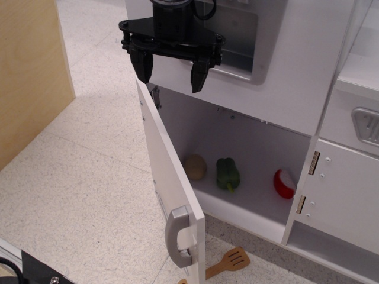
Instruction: Close low fridge
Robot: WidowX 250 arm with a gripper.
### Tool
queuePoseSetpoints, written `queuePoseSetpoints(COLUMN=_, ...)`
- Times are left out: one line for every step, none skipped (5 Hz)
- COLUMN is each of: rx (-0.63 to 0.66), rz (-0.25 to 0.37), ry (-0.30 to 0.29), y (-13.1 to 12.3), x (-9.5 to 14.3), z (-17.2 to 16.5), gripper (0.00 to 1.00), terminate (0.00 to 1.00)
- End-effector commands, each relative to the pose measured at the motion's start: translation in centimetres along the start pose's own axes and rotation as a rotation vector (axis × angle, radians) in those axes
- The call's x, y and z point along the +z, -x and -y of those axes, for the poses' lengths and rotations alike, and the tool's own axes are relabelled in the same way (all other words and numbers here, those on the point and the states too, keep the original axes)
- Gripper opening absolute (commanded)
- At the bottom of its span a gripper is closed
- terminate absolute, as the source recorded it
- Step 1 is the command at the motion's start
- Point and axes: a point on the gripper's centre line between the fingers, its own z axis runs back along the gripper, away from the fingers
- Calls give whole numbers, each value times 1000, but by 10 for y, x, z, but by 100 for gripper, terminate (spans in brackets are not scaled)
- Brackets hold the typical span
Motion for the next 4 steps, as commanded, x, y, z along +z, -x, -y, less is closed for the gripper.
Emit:
queuePoseSetpoints(rx=0, rz=0, ry=0, y=0, x=0, z=0, gripper=100, terminate=0)
queuePoseSetpoints(rx=-12, rz=4, ry=24, y=15, x=10, z=-24, gripper=100, terminate=0)
queuePoseSetpoints(rx=0, rz=-12, ry=37, y=24, x=12, z=-47, gripper=100, terminate=0)
queuePoseSetpoints(rx=65, rz=-20, ry=21, y=32, x=4, z=-63, gripper=100, terminate=0)
